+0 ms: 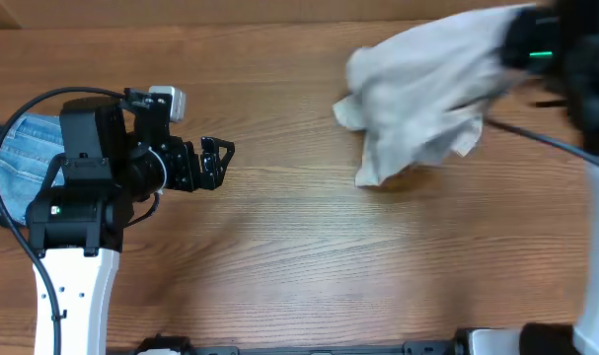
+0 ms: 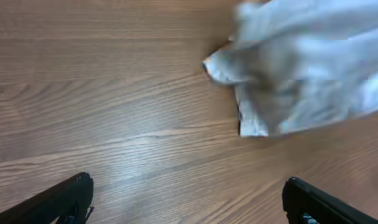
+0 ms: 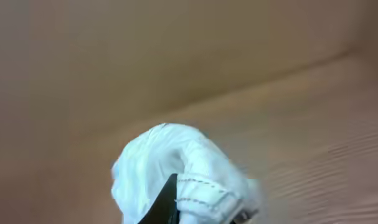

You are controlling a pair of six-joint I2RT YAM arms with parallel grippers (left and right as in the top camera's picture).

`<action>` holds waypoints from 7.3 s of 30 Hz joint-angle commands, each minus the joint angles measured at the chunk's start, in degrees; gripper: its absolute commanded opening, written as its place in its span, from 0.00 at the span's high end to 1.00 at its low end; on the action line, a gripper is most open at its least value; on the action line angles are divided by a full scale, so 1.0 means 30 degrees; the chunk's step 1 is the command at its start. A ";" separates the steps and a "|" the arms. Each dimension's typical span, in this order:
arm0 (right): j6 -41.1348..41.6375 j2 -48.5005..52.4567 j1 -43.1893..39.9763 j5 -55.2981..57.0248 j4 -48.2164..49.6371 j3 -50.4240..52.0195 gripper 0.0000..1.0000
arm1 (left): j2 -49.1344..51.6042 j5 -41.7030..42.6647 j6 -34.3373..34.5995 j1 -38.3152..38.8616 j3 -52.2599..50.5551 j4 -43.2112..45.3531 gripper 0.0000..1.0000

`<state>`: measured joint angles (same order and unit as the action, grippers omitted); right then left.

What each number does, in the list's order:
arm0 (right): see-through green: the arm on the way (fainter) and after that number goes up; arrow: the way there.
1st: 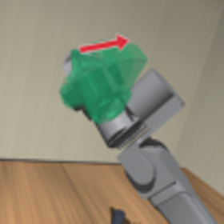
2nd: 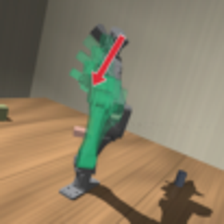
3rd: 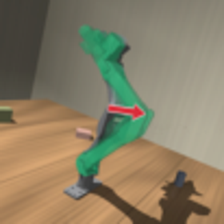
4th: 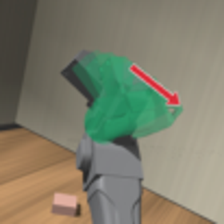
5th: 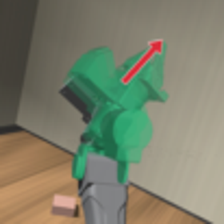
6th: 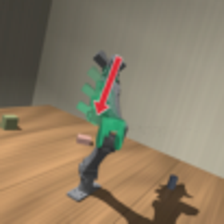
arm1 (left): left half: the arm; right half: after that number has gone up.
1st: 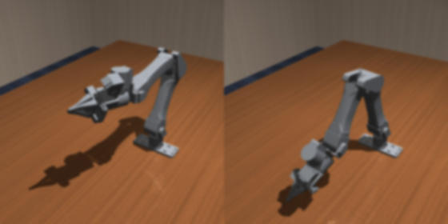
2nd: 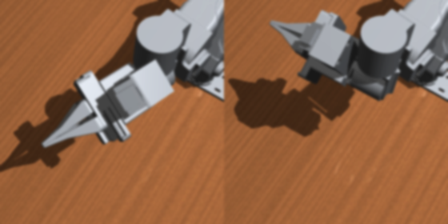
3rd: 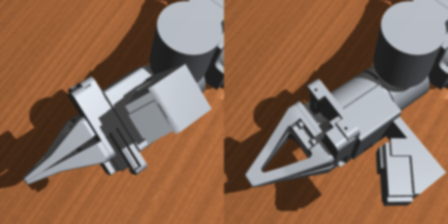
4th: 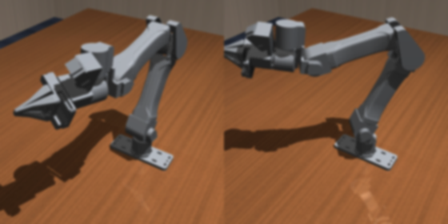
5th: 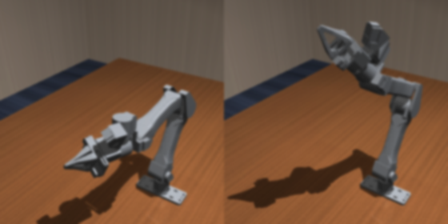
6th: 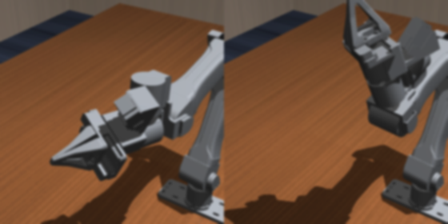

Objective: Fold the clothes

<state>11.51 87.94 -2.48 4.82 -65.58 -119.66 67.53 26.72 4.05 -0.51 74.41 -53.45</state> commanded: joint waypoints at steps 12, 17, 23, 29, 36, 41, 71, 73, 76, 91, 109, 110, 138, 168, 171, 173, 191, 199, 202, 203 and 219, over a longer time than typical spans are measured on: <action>-0.6470 0.6280 0.5493 -1.5868 -0.4116 -0.3228 0.96 | -0.0044 -0.0109 -0.0794 -0.0073 0.0503 0.0488 0.00; -0.6164 0.8670 1.1074 -0.8954 -0.5894 -0.3235 0.51 | -0.0051 -0.1909 -0.0801 -0.0073 0.0510 0.0058 0.00; 0.0576 0.8480 0.7038 -0.5712 -0.7978 -0.3228 0.23 | -0.0051 -0.1982 -0.0947 -0.0073 0.0510 0.0051 0.00; 0.0685 0.7206 0.2623 -0.6127 -1.0491 -0.2958 0.23 | -0.0051 -0.2696 -0.3628 0.2659 0.0510 -0.1880 0.00; 0.2936 -0.2710 0.5100 0.0364 -1.0404 -0.0066 0.14 | -0.0044 -0.6827 -0.2135 0.8582 0.0503 -0.2244 0.00; 0.7941 -0.8255 0.5093 -0.1100 -0.6652 1.3041 0.02 | 0.0175 -0.7686 -0.2222 0.9071 0.0503 -0.2025 0.00; 0.6732 -0.0022 0.5442 -0.9974 1.2211 1.1475 0.96 | 0.0452 -0.8619 -0.2208 0.9056 0.0503 -0.2076 0.00; 0.8138 0.3504 0.6084 -1.0812 1.8892 1.1460 0.96 | 0.0452 -0.8604 -0.2200 0.9056 0.0503 -0.2142 0.00; 1.0280 0.7388 0.6717 -1.4098 2.2855 1.1315 0.62 | 0.0452 -0.8604 -0.2200 0.9056 0.0503 -0.2127 0.00; 0.0707 0.6200 0.3563 -0.4750 0.5821 1.4025 0.25 | 0.2368 -0.8553 -0.2550 0.9056 0.0503 -0.1734 0.00; 0.2244 0.7708 0.6368 0.3614 1.1861 1.7682 0.96 | 0.2310 -0.7672 -0.1698 0.9056 0.0539 -0.1938 0.00; 0.2237 0.7184 0.6215 0.4029 1.1307 1.7085 0.96 | 0.2310 -0.7380 -0.1698 0.9056 0.0619 -0.2069 0.00; 0.1158 0.3767 -0.1151 -0.6994 -0.0969 0.8510 0.00 | 1.4120 -1.1249 -0.8692 1.1970 0.0882 0.9865 0.30; 0.3526 0.6062 0.3045 -0.9457 1.1351 1.6517 0.88 | 1.4353 -1.0520 -0.7417 0.8612 0.9894 0.2754 0.88; 0.3759 0.7832 0.3118 -0.7104 1.0652 1.6619 0.92 | 1.4353 -1.0528 -0.7417 0.8612 0.9894 0.2288 0.76; 0.3738 0.8473 0.2776 -0.4736 0.9056 1.6648 0.96 | 1.4353 -1.0520 -0.7417 0.8612 0.9894 0.2062 0.61; 0.5537 0.7759 0.1676 0.0874 0.2885 1.6611 0.96 | 2.0283 -0.9231 -0.9063 0.9602 0.9836 0.1698 0.71; 0.5530 0.7759 0.1676 0.0882 0.2922 1.6611 0.96 | 1.8542 -1.0695 -0.7985 0.9683 1.0783 0.2018 0.60; 0.5530 0.7759 0.1676 0.0882 0.2951 1.6611 0.96 | 1.9496 -0.9391 -0.7992 0.9675 1.0724 0.1902 0.39; 0.5530 0.7759 0.1676 0.0882 0.2943 1.6611 0.96 | 1.9620 -0.9384 -0.7985 0.9668 1.0717 0.2004 0.39; 0.5523 0.7759 0.1676 0.0889 0.3155 1.6611 0.96 | 1.9438 -2.0065 -0.4175 0.8531 1.2815 0.6251 0.96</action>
<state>27.64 111.70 2.72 6.66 -56.77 -70.78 126.43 -8.84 -19.62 28.12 110.34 -48.66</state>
